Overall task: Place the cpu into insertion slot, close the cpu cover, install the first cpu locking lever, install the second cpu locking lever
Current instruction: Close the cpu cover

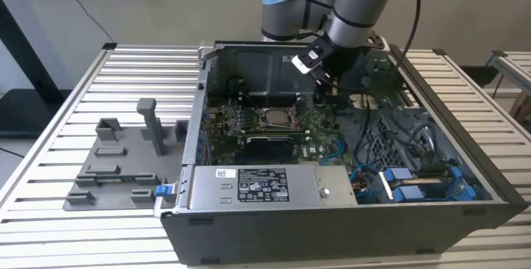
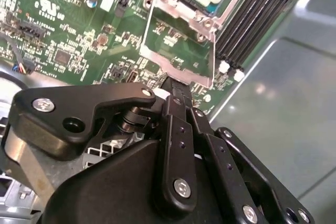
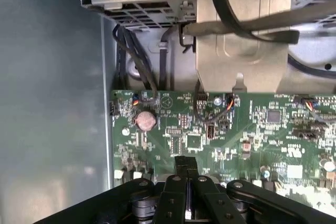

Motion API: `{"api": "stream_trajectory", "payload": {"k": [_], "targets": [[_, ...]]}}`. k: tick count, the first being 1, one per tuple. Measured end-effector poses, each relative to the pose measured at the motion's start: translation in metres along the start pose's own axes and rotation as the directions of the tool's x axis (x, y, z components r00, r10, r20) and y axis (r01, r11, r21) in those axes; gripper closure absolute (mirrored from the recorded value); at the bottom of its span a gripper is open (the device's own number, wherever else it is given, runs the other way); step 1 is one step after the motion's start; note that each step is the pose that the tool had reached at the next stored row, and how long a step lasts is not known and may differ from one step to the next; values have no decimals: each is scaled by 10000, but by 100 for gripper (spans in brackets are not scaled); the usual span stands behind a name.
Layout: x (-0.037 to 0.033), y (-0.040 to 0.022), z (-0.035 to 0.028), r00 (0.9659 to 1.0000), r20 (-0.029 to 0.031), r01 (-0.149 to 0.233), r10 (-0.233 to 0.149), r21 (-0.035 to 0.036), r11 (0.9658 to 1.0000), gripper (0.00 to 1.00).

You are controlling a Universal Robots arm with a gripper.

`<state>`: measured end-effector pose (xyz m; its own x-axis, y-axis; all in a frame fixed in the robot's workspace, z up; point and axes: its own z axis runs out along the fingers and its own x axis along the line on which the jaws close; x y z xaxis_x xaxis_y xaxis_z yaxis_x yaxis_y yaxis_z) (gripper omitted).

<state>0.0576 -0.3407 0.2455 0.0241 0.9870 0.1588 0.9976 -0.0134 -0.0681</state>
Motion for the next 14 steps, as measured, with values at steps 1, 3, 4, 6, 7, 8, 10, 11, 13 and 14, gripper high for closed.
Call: {"api": "stream_trajectory", "payload": {"k": [1,3,4,6,7,8,10,11,13,14], "targets": [[1,-21,-10,10000,0,0,0,0,10000,89],[4,-65,-27,10000,0,0,0,0,10000,89],[4,-87,-34,10000,-1,0,0,0,10000,89],[6,-128,-46,10000,0,0,0,0,10000,89],[6,-148,-51,10000,0,0,0,0,10000,89],[7,-167,-57,10000,0,0,0,0,10000,89],[8,-202,-67,10000,0,0,0,0,10000,89],[9,-220,-72,10000,0,0,0,0,10000,89],[10,-256,-80,10000,0,0,0,0,10000,89],[10,-274,-83,10000,-1,0,0,0,10000,89]]}}
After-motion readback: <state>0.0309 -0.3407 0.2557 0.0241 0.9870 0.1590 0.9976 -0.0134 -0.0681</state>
